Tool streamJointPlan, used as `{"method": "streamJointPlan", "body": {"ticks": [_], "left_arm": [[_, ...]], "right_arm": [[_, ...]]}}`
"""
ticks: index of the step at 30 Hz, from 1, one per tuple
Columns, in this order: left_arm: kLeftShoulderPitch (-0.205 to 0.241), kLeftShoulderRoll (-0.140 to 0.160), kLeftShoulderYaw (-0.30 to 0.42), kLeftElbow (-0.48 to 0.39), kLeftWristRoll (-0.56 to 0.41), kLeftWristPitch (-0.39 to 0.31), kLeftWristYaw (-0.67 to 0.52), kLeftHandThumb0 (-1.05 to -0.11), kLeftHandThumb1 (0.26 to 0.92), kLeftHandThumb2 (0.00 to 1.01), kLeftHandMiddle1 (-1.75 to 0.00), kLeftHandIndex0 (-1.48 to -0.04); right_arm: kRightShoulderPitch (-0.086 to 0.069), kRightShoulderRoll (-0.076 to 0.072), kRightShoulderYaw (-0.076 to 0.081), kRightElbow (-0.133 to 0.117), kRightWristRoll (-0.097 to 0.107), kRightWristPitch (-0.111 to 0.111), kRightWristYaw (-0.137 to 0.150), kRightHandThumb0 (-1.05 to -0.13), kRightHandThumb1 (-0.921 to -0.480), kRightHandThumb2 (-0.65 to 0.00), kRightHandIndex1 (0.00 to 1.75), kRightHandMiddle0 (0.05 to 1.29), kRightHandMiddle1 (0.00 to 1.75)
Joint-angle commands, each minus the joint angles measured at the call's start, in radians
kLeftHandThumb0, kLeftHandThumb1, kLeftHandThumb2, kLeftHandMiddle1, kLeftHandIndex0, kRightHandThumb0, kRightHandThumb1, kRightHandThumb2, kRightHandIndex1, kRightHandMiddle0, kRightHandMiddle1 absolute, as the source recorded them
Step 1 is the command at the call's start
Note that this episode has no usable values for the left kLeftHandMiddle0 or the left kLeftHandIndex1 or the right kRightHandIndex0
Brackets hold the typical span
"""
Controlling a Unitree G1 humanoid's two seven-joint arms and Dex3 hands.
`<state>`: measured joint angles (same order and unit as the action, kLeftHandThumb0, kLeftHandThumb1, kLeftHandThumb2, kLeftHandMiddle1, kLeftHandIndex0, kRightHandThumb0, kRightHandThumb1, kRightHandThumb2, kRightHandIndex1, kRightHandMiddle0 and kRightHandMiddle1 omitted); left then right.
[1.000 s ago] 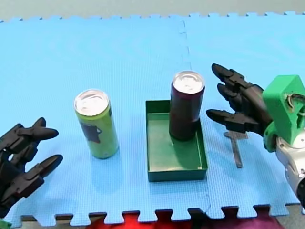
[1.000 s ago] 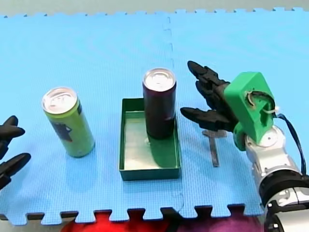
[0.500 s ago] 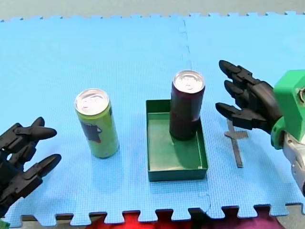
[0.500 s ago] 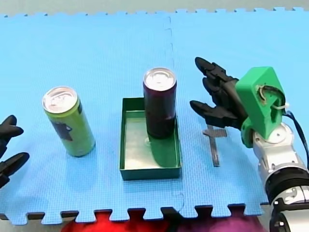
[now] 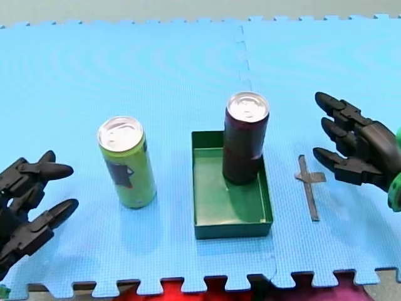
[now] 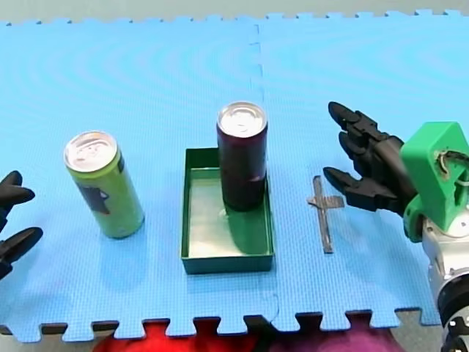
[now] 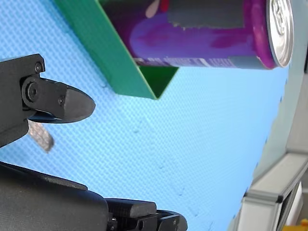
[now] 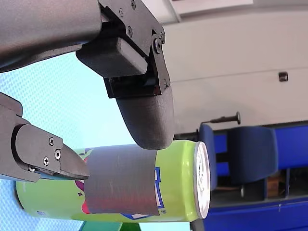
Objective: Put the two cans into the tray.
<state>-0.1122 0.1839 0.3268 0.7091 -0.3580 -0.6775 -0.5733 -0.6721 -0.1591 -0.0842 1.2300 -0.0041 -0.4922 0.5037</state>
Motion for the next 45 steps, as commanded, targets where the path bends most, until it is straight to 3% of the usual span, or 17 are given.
{"method": "streamJointPlan", "body": {"ticks": [1, 4, 7, 11, 15, 20, 26, 31, 38, 45], "left_arm": [[-0.017, 0.015, 0.003, 0.031, 0.005, -0.025, -0.008, -1.048, 0.920, 0.01, -0.05, -0.41], [-0.047, 0.009, 0.003, 0.074, 0.006, -0.051, -0.008, -1.048, 0.896, 0.00, -0.06, -0.34], [-0.067, -0.001, 0.003, 0.110, 0.003, -0.063, -0.007, -1.022, 0.798, 0.00, -0.04, -0.25], [-0.072, -0.009, -0.003, 0.112, 0.003, -0.041, -0.001, -0.969, 0.715, 0.00, -0.02, -0.20], [-0.067, -0.013, -0.012, 0.092, 0.009, -0.019, 0.008, -0.976, 0.707, 0.00, 0.00, -0.18], [-0.072, -0.023, -0.013, 0.091, 0.004, -0.012, 0.011, -1.025, 0.727, 0.01, 0.00, -0.17], [-0.067, -0.032, -0.025, 0.079, 0.032, -0.010, 0.042, -1.048, 0.731, 0.00, 0.00, -0.16], [-0.049, -0.020, -0.057, 0.035, 0.097, 0.023, 0.104, -1.048, 0.724, 0.00, 0.00, -0.14], [-0.015, -0.003, -0.086, -0.054, 0.088, 0.137, 0.085, -1.048, 0.722, 0.00, 0.00, -0.13], [-0.016, 0.010, -0.090, -0.074, 0.058, 0.203, 0.027, -1.048, 0.707, 0.00, 0.00, -0.12]], "right_arm": [[0.011, -0.002, -0.008, -0.005, 0.012, -0.013, 0.006, -1.048, -0.921, -0.501, 0.00, 0.07, 0.00], [0.027, -0.001, -0.014, -0.012, 0.017, -0.024, 0.007, -1.048, -0.921, -0.495, 0.00, 0.07, 0.00], [0.044, 0.000, -0.013, -0.022, 0.017, -0.034, 0.000, -1.048, -0.921, -0.487, 0.00, 0.07, 0.00], [0.063, -0.002, -0.010, -0.032, 0.012, -0.044, -0.023, -1.048, -0.921, -0.479, 0.00, 0.07, 0.00], [0.081, -0.007, -0.001, -0.044, 0.000, -0.046, -0.055, -1.048, -0.921, -0.471, 0.01, 0.07, 0.00], [0.100, -0.016, 0.002, -0.056, -0.002, -0.050, -0.062, -1.048, -0.921, -0.461, 0.01, 0.07, 0.00], [0.110, -0.018, 0.004, -0.060, -0.001, -0.044, -0.072, -1.048, -0.921, -0.449, 0.01, 0.07, 0.00], [0.116, -0.016, 0.004, -0.064, 0.000, -0.043, -0.084, -1.048, -0.921, -0.441, 0.02, 0.08, 0.00], [0.122, -0.017, 0.002, -0.065, 0.004, -0.041, -0.087, -1.048, -0.921, -0.426, 0.02, 0.08, 0.00], [0.121, -0.020, -0.004, -0.051, 0.007, -0.043, -0.083, -1.048, -0.921, -0.407, 0.03, 0.08, 0.00]]}}
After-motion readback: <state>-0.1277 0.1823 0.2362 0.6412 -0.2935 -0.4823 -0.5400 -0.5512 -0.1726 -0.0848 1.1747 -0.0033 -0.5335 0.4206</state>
